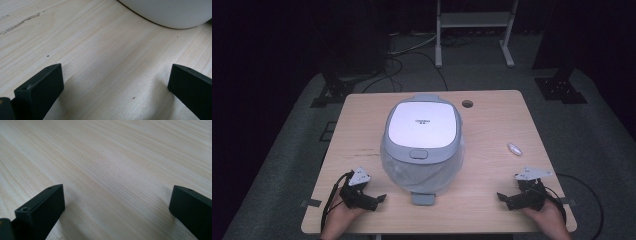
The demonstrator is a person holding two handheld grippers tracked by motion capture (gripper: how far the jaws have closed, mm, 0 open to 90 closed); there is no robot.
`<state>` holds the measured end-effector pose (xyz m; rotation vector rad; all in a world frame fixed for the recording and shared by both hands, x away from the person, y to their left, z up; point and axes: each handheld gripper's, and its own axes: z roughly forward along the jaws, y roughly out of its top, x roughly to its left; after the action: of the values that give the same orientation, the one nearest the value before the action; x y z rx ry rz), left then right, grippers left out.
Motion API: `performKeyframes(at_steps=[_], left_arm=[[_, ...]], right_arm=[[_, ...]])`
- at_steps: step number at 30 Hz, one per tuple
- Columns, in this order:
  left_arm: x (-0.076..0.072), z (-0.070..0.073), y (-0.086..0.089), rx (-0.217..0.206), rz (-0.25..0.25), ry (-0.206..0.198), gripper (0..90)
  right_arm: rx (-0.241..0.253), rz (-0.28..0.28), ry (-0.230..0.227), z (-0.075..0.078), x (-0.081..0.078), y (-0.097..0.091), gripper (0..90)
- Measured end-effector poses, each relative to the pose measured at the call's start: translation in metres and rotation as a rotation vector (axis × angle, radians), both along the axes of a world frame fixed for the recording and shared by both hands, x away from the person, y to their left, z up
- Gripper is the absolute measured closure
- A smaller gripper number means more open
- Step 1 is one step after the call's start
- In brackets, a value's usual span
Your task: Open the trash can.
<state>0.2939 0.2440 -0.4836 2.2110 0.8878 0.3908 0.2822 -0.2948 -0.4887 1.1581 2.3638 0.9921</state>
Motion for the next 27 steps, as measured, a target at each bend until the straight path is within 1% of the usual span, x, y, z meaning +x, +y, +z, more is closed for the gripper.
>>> performKeyframes(at_steps=[4,7,11,12,13,14,15,16,17,19,21,23,27], left_arm=[[0.000,0.000,0.000,-0.004,0.005,-0.004,0.0],[0.000,0.001,0.002,-0.016,0.001,-0.017,6.7],[0.001,0.003,0.004,-0.013,-0.002,-0.020,13.0],[0.000,0.004,0.004,-0.002,-0.004,-0.034,13.2],[-0.001,0.005,0.005,-0.007,-0.010,-0.045,15.1],[-0.002,0.007,0.006,-0.024,-0.011,-0.051,18.2],[-0.002,0.007,0.006,-0.024,-0.011,-0.051,21.7],[-0.004,0.011,0.007,-0.054,-0.007,-0.057,23.2],[-0.004,0.013,0.008,-0.060,-0.007,-0.054,24.3],[-0.005,0.017,0.009,-0.078,-0.023,-0.058,32.6],[-0.006,0.019,0.010,-0.085,-0.027,-0.058,37.1],[-0.007,0.024,0.011,-0.120,-0.041,-0.055,40.7],[-0.008,0.029,0.012,-0.149,-0.054,-0.044,52.0]], right_arm=[[0.000,0.000,0.000,0.000,0.000,0.000,0.0],[0.000,0.000,0.000,0.000,0.000,0.000,0.0],[-0.001,0.001,0.000,0.000,0.000,0.000,0.0],[-0.001,0.001,0.000,0.000,0.000,0.000,0.0],[0.000,0.000,0.000,0.000,0.000,0.000,0.0],[0.000,0.000,0.000,0.000,0.000,0.000,0.0],[0.000,0.000,0.000,0.000,0.000,0.000,0.0],[0.000,0.000,0.000,0.000,0.000,0.000,0.0],[0.000,0.000,0.000,0.000,0.000,0.000,0.0],[0.000,0.000,0.000,0.000,0.000,0.000,0.0],[0.000,0.000,0.000,0.000,0.000,0.000,0.0],[0.000,0.000,0.000,0.000,0.000,0.000,0.0],[0.000,0.000,0.000,0.000,0.000,0.000,0.0]])
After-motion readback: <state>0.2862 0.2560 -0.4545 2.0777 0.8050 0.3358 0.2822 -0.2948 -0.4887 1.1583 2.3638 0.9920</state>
